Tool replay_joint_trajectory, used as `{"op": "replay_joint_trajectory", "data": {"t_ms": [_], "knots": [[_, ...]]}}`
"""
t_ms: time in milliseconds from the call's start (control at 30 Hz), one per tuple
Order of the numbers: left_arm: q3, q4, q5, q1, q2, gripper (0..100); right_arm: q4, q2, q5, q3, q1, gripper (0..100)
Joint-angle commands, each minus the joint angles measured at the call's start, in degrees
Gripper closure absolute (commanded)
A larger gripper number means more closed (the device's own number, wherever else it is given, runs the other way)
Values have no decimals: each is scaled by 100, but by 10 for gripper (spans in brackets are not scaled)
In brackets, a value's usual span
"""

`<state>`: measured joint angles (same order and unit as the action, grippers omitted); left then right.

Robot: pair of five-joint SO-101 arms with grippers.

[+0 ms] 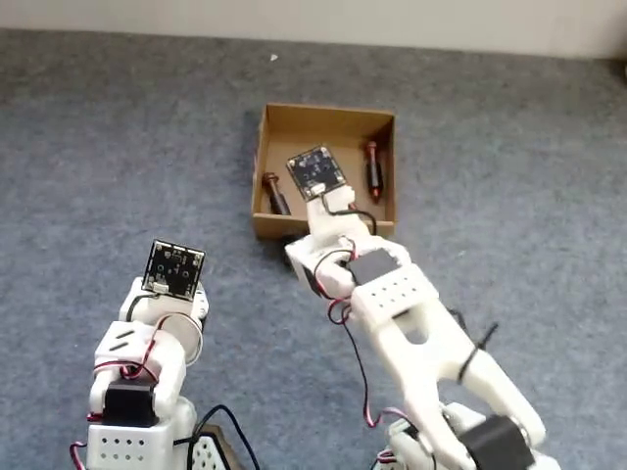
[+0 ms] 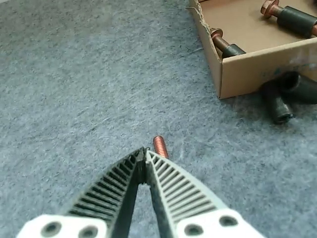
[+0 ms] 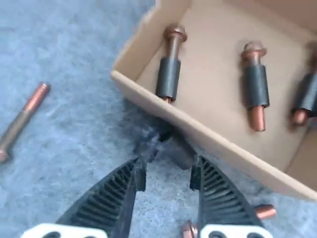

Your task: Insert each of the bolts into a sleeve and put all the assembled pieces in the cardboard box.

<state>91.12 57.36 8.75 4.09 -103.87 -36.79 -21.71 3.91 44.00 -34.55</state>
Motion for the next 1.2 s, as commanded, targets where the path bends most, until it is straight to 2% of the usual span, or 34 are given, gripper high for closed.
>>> {"op": "replay_joint_trajectory", "data": {"t_ms": [0,267,400,667,767,967,1167], "knots": [[-31,-105,62,66,-40,995,330,813,62,-119,-57,860],[-31,-105,62,66,-40,995,541,2185,141,-1138,268,860],[-31,-105,62,66,-40,995,549,2492,510,-1341,303,860],[-31,-105,62,66,-40,995,549,3081,536,-1631,330,889],[22,-141,70,66,-40,995,549,3073,545,-1675,330,994],[22,-141,70,66,-40,995,382,2360,545,-1569,470,995],[31,-141,70,66,-40,995,-1015,884,589,-1226,655,995]]}}
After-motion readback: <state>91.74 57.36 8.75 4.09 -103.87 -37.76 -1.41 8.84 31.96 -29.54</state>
